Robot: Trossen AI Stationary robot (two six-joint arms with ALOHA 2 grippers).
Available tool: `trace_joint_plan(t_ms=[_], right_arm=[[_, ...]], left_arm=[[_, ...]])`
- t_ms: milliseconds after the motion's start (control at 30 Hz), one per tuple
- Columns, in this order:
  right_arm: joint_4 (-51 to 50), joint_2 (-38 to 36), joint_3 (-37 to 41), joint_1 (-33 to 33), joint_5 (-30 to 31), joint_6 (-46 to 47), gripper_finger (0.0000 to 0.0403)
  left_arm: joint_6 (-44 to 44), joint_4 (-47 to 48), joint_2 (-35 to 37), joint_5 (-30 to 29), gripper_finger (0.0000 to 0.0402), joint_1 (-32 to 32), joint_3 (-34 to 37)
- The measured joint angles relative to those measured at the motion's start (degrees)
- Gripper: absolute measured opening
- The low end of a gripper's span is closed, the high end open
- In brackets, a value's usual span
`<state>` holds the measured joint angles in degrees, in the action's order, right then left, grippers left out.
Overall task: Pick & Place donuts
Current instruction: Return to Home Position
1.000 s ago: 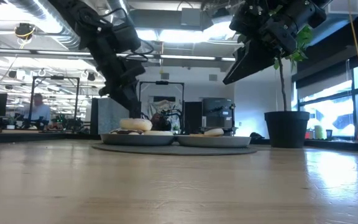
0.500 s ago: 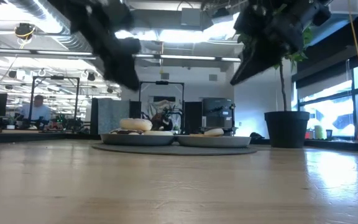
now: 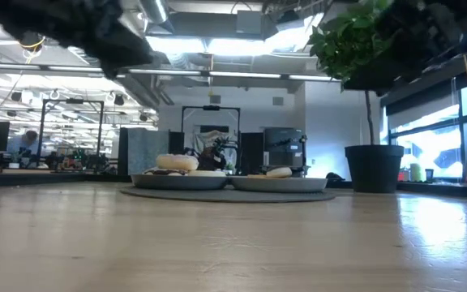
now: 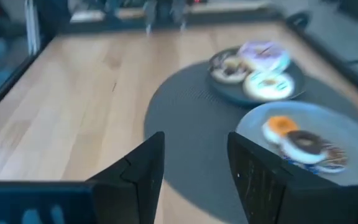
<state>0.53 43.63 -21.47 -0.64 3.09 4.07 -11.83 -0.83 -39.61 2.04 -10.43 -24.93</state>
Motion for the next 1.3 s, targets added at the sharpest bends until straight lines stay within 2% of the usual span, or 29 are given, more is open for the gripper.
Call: trace_joint_plan(t_ms=[200,567,833,1100,1300], right_arm=[[-0.27,-13.37,5.53,0.02,2.89,1.95,0.0177],[-8.87,-28.9,7.87,0.02,3.33,2.43,0.0177],[-10.06,-35.21,8.01,0.02,3.35,-0.1,0.0177],[-1.46,-36.89,14.78,0.02,3.31,-1.43,0.0177],[-2.14,-40.89,16.19,0.03,3.26,-1.71,0.0177]], left_arm=[[-1.12,-2.44,11.67,-0.73,0.0119,1.84,7.73],[0.55,-1.25,28.19,-2.23,0.0118,0.54,13.53],[-0.92,-8.99,31.76,-2.86,0.012,0.52,21.14],[-1.12,-9.3,32.06,-2.93,0.012,0.52,22.98],[-1.07,-7.77,34.1,-2.93,0.0118,0.52,23.07]])
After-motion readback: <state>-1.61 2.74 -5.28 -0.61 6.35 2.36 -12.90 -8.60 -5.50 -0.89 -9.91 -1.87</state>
